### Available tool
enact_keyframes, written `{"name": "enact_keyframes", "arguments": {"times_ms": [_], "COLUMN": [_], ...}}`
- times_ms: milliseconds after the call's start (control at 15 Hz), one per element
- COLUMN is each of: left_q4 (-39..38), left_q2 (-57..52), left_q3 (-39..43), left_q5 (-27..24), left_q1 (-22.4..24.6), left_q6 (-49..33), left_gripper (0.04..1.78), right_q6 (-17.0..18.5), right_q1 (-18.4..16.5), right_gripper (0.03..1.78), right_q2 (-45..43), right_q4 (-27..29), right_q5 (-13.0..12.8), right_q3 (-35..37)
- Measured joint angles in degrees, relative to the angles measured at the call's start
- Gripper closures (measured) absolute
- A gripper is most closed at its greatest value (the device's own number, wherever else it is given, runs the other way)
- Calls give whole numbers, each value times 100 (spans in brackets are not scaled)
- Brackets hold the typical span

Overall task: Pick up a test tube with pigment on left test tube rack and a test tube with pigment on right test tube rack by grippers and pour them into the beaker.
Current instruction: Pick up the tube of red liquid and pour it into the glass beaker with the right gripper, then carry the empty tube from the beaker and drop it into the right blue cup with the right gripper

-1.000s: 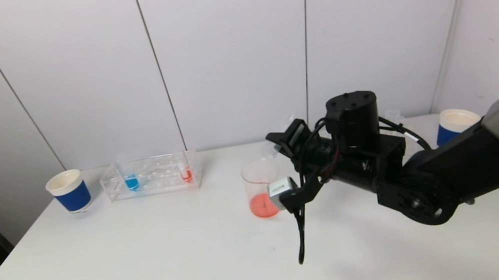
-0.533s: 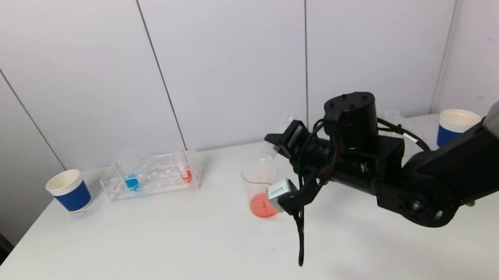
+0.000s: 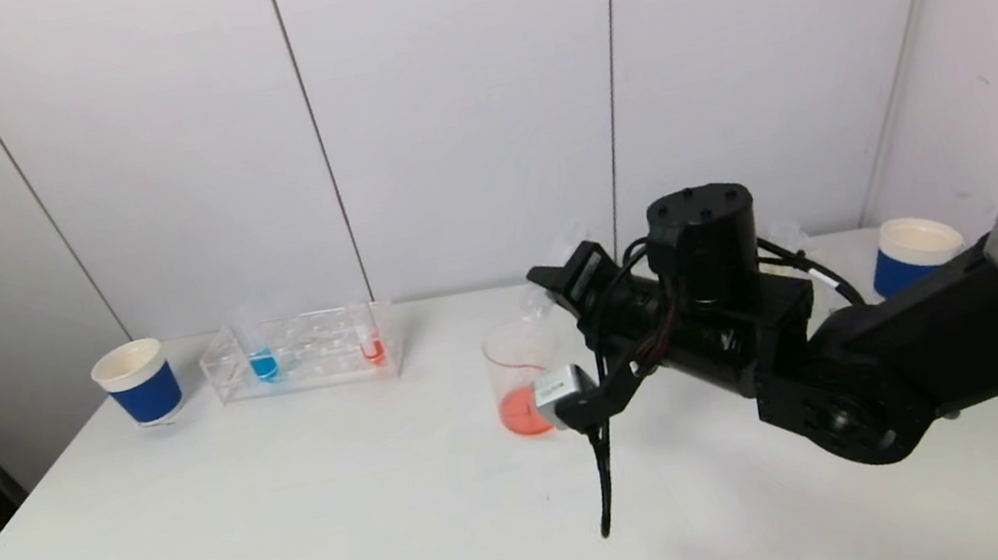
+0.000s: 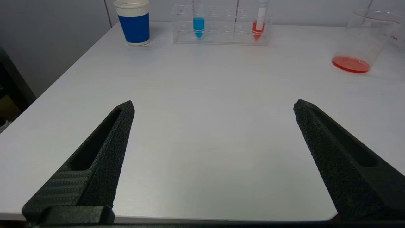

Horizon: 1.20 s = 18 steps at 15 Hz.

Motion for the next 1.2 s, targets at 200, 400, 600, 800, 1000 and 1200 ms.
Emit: {"name": "enact_keyframes", "arguments": {"times_ms": [200, 400, 600, 800, 1000, 1200], "left_q4": [0, 2, 2, 0, 2, 0], "left_q2": [0, 0, 0, 0, 0, 0], "left_q3": [0, 0, 0, 0, 0, 0], "left_q5": [0, -1, -1, 0, -4, -1], "left_q1": [0, 0, -2, 0, 0, 0], "left_q6": [-2, -2, -4, -2, 0, 0], "left_gripper": [6, 6, 6, 6, 6, 6], "right_q6": [4, 152, 858, 1475, 2310, 2801], "right_q1": [16, 24, 52, 102, 112, 112], "right_gripper": [135, 135, 135, 135, 135, 135], "right_q2": [-27, -30, 13, 26, 37, 33], "right_q4": [-7, -22, -145, -289, -551, -650], "right_q5": [-77, -2, 9, 17, 30, 33], "right_q3": [44, 18, 2, -37, -63, -105]}}
